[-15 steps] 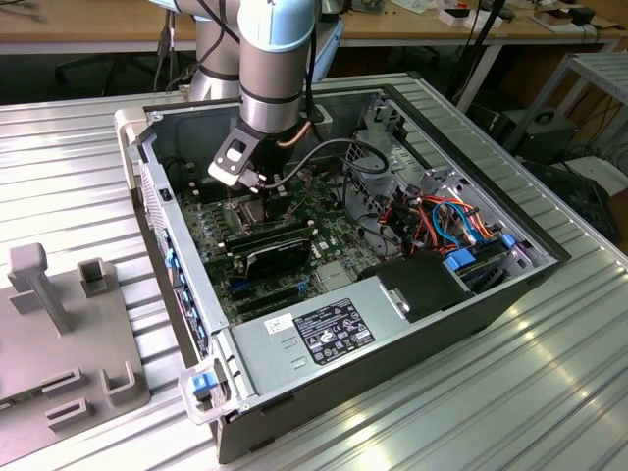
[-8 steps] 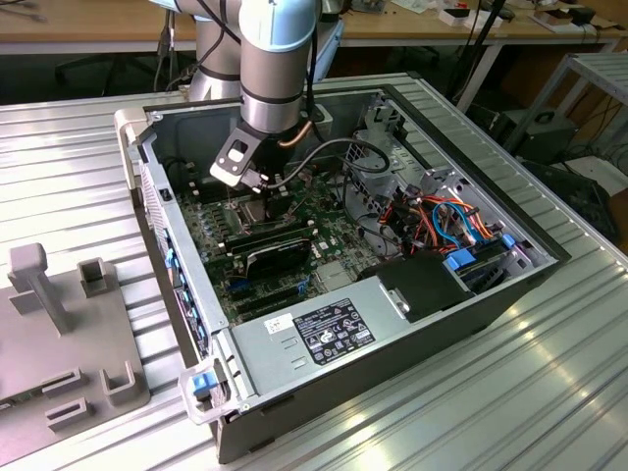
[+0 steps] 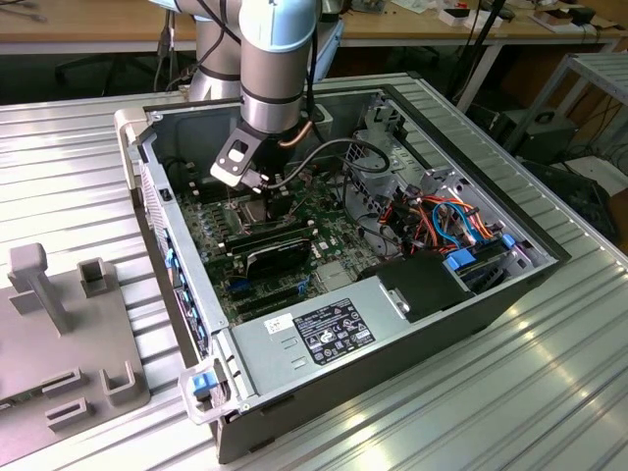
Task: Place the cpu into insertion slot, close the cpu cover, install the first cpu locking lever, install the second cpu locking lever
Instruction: 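Place the cpu into insertion slot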
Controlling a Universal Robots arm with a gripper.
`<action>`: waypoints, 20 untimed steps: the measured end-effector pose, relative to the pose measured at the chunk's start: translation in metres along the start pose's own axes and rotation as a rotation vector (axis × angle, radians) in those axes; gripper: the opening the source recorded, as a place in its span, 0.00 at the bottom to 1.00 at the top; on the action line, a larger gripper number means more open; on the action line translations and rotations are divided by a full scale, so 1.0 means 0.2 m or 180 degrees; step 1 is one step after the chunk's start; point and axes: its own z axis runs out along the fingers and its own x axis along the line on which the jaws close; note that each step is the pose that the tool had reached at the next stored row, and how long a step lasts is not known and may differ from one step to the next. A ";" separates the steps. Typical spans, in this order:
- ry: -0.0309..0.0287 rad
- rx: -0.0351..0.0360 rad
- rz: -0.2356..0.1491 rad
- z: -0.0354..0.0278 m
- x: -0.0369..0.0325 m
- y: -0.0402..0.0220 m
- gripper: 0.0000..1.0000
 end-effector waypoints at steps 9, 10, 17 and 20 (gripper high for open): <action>0.0000 0.0017 -0.0001 -0.086 -0.001 0.009 0.62; -0.0002 0.0026 -0.0001 -0.097 -0.001 0.011 0.62; -0.0004 0.0058 -0.0001 -0.129 -0.001 0.015 0.35; -0.0004 0.0058 -0.0001 -0.129 -0.001 0.015 0.27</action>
